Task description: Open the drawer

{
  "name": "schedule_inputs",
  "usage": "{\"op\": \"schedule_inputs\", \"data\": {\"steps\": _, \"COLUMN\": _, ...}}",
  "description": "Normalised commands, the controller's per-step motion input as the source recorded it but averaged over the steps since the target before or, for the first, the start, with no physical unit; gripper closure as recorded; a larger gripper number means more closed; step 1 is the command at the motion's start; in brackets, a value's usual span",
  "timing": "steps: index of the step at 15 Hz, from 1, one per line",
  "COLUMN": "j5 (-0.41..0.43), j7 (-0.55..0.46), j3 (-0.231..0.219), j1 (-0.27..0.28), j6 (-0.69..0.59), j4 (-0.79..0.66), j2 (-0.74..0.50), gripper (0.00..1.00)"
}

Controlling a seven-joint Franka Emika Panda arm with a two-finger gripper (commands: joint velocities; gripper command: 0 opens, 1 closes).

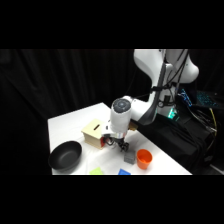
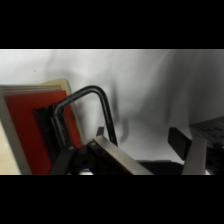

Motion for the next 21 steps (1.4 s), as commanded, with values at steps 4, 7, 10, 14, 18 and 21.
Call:
{"op": "schedule_inputs", "data": {"steps": 4, "j5": -0.047, "j7": 0.09, "j3": -0.026, "j1": 0.139, "j6": 0.09, "j4": -0.02, "j2": 0.01, "gripper": 0.00}}
{"op": "schedule_inputs", "data": {"steps": 7, "j5": -0.045, "j7": 0.13, "j3": -0.001, "j1": 0.143, "j6": 0.10, "j4": -0.04, "j2": 0.03, "gripper": 0.00}}
{"op": "schedule_inputs", "data": {"steps": 10, "j5": -0.062, "j7": 0.19, "j3": 0.013, "j1": 0.177, "j6": 0.12, "j4": -0.06, "j2": 0.05, "gripper": 0.00}}
{"op": "schedule_inputs", "data": {"steps": 14, "j5": -0.074, "j7": 0.25, "j3": 0.031, "j1": 0.201, "j6": 0.13, "j4": -0.05, "j2": 0.09, "gripper": 0.00}}
{"op": "schedule_inputs", "data": {"steps": 18, "j5": -0.140, "j7": 0.35, "j3": 0.017, "j1": 0.273, "j6": 0.14, "j4": -0.03, "j2": 0.15, "gripper": 0.00}}
{"op": "schedule_inputs", "data": {"steps": 21, "j5": -0.177, "j7": 0.40, "j3": 0.011, "j1": 0.319, "j6": 0.11, "j4": -0.02, "j2": 0.20, "gripper": 0.00}}
